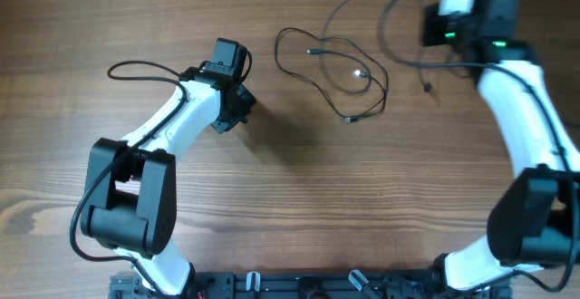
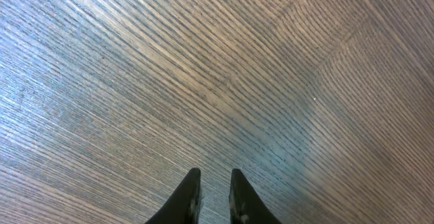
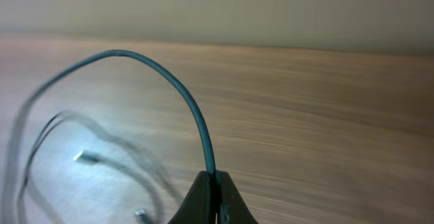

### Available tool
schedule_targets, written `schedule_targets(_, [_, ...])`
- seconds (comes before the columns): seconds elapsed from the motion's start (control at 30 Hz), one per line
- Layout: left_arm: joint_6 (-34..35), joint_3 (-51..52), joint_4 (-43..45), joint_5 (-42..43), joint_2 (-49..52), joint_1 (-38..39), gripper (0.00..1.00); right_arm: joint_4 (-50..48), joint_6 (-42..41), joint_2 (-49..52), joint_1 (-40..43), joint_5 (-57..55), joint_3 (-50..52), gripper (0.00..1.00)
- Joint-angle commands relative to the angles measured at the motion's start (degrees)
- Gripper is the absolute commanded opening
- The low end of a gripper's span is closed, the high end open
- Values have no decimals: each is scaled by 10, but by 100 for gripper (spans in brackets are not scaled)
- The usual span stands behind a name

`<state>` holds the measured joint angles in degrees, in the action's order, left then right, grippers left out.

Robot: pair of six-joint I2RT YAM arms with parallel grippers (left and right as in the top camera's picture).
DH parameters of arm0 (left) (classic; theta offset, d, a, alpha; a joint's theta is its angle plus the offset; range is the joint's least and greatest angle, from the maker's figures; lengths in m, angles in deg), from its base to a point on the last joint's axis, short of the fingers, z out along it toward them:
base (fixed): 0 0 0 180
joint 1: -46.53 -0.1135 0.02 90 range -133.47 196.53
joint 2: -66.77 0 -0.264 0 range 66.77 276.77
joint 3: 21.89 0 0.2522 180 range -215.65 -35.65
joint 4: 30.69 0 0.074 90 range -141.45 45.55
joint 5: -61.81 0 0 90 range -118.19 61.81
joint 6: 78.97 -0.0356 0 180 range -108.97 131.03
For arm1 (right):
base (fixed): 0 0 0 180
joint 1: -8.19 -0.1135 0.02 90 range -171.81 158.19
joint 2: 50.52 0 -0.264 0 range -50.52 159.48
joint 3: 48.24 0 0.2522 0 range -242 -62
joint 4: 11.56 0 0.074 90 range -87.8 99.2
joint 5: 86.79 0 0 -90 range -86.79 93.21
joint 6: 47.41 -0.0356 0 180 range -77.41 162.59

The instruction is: Untangle cables

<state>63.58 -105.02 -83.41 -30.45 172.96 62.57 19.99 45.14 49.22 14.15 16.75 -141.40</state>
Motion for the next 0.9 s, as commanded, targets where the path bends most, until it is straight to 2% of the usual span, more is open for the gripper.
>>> schedule_targets(0.0, [-12,2,-3,-13,5,3,14,35,-46,10,57,48,-1,4])
schedule_targets(0.07, [-10,2,-3,-17,5,3,16,65,-31,14,58,59,0,4])
schedule_targets(0.13, [1,2,20,37,5,3,26,72,-30,18,56,58,0,4])
schedule_targets(0.17, [1,2,49,98,5,3,31,71,-50,23,57,55,1,4])
schedule_targets(0.23, [-1,2,93,152,5,9,76,73,-73,32,57,41,2,4])
schedule_targets(0.27, [-13,2,119,175,5,16,92,76,-72,40,57,39,2,4])
schedule_targets(0.3, [-16,2,151,191,5,27,100,81,-72,49,57,39,2,4])
schedule_targets(0.37, [-13,2,199,191,5,52,100,96,-72,66,57,39,2,4])
schedule_targets(0.47, [50,2,259,139,17,86,98,119,-73,80,57,40,2,4])
schedule_targets(0.53, [103,2,297,132,47,99,91,127,-72,80,57,42,2,4])
schedule_targets(0.6, [128,2,339,137,77,108,83,132,-73,80,57,42,2,4])
schedule_targets(0.67, [147,1,381,138,111,117,67,137,-72,80,57,42,3,4])
schedule_targets(0.77, [153,1,432,135,147,122,54,150,-73,80,57,42,3,4])
schedule_targets(0.8, [153,1,440,135,153,122,47,155,-73,80,57,46,3,4])
schedule_targets(0.83, [152,1,447,130,154,120,38,161,-72,80,56,50,3,4])
schedule_targets(0.87, [152,1,449,119,154,117,16,166,-72,80,56,56,3,4])
